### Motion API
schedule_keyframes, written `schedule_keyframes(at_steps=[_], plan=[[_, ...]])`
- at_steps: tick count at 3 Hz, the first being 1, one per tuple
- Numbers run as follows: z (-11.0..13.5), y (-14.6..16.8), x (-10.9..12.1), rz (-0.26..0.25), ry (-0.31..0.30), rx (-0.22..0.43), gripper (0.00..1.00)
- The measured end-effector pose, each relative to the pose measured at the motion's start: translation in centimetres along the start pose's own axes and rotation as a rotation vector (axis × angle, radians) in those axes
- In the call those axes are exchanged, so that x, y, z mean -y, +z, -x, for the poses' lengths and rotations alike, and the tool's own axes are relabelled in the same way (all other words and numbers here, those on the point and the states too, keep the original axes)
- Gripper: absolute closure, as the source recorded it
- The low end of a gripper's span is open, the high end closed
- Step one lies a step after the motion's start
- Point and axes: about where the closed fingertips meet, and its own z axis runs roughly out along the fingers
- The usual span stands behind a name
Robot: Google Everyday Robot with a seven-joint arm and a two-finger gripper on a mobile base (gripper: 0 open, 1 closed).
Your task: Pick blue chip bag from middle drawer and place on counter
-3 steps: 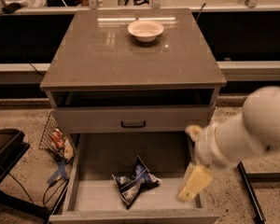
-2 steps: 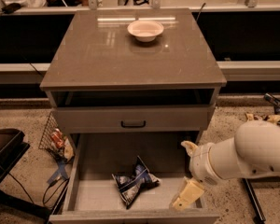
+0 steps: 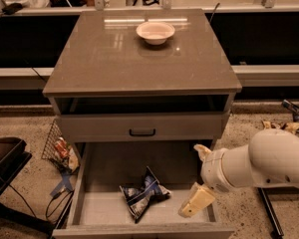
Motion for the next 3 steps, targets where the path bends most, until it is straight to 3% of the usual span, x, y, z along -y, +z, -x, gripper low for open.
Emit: schedule_keyframes(at_steps=[1,2,3], plan=[[0.1,3.5,0.5,0.028,0.050,0.028,0.00],[-0.3,9.5,1.7,0.062,0.151,0.130,0.00],[-1.9,14.2,3.2,0.064,0.215,0.237,0.00]])
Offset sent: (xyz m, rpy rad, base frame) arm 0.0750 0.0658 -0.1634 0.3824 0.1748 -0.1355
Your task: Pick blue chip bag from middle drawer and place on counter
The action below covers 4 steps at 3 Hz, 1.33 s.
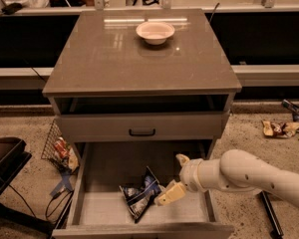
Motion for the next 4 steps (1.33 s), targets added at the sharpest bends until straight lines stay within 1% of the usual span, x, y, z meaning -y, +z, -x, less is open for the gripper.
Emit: schedule_keyframes(at_steps=[1,2,3,4], plan=[[-2.8,2.7,1.5,-0.004,0.040,0.059,0.00],[-6.1,6.1,2.8,-0.028,0.063,0.088,0.00],[-7.2,7.7,3.1,-0.038,0.065,0.098,0.00],[-6.4,9.9,2.1,-0.035,0.077,0.178,0.00]])
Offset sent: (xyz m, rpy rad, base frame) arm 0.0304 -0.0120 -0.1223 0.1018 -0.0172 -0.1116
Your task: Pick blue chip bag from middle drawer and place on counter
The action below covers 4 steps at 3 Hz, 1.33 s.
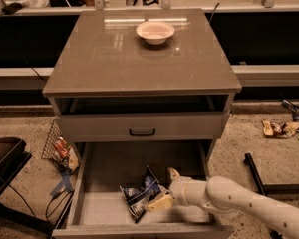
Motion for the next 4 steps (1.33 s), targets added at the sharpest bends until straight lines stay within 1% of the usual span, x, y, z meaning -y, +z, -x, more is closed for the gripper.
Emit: schedule_keyframes(at_steps=[1,2,3,4], plan=[[1.3,1.6,-0.9,0.013,-0.010,0.028,0.00],[1.7,4.0,-1.3,0.041,-0.017,-0.012,0.03],[1.6,6.8,-2.3,0.079,-0.035,-0.077,0.19],[1.2,8.7,-3.2,0.099,-0.048,-0.135,0.42]])
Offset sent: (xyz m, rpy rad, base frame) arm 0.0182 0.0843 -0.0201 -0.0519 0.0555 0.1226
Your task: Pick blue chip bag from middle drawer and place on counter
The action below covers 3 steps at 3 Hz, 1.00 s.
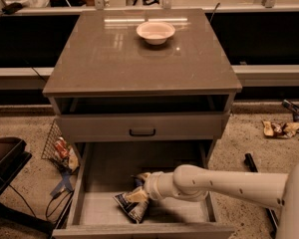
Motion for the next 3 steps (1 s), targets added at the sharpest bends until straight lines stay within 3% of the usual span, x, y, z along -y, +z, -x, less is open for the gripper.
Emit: schedule_keyframes(at_steps=[1,2,3], plan=[[0.11,0.45,-0.29,0.009,-0.005,-0.005,0.65],[0.15,0.64,-0.46,0.013,-0.006,-0.005,0.96],[0.16,0.69,-0.52,0.014,-0.006,-0.005,1.00]])
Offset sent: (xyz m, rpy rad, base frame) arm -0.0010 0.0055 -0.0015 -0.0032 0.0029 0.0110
